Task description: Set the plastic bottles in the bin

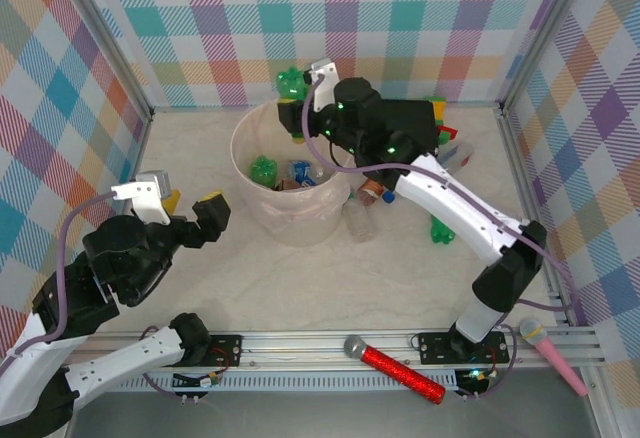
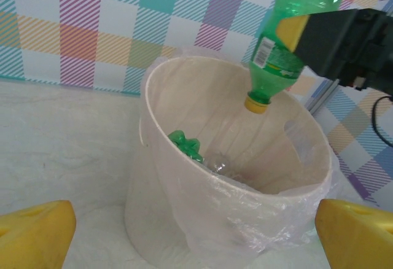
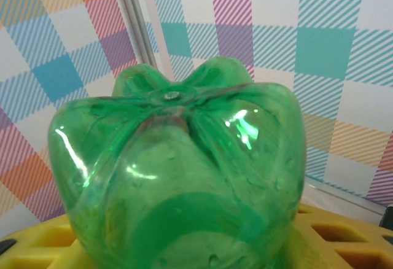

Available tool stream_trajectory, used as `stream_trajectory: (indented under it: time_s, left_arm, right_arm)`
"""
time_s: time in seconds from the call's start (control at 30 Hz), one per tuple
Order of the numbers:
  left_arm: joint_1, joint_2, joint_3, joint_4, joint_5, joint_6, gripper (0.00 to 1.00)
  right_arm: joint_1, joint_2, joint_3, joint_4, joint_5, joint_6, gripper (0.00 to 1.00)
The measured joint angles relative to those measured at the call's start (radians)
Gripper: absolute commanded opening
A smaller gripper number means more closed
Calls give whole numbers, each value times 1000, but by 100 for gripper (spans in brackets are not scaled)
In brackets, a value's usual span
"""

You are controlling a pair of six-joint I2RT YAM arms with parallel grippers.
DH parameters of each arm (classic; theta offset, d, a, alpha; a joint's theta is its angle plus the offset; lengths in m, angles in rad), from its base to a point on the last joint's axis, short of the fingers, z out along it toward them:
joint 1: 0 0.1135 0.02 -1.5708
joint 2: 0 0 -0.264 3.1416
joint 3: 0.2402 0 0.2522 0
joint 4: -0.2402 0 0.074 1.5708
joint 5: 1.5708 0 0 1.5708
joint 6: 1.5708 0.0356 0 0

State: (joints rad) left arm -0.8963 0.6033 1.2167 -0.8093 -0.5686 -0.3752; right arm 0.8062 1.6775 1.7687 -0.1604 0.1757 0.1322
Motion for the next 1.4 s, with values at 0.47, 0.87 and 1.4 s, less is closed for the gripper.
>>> stream_trajectory:
  time_s: [0.47, 0.87, 1.4]
  left_arm:
    - [0, -8, -3, -9, 14, -3, 100]
    - [0, 66, -3, 0, 108, 2, 100]
    - [0, 256, 40, 46, 331, 28, 100]
  right_arm:
    - [1, 2, 41, -51, 26, -15, 99]
    - [2, -177, -108, -85, 103, -13, 99]
    - [-228, -512, -436, -303, 186, 201, 99]
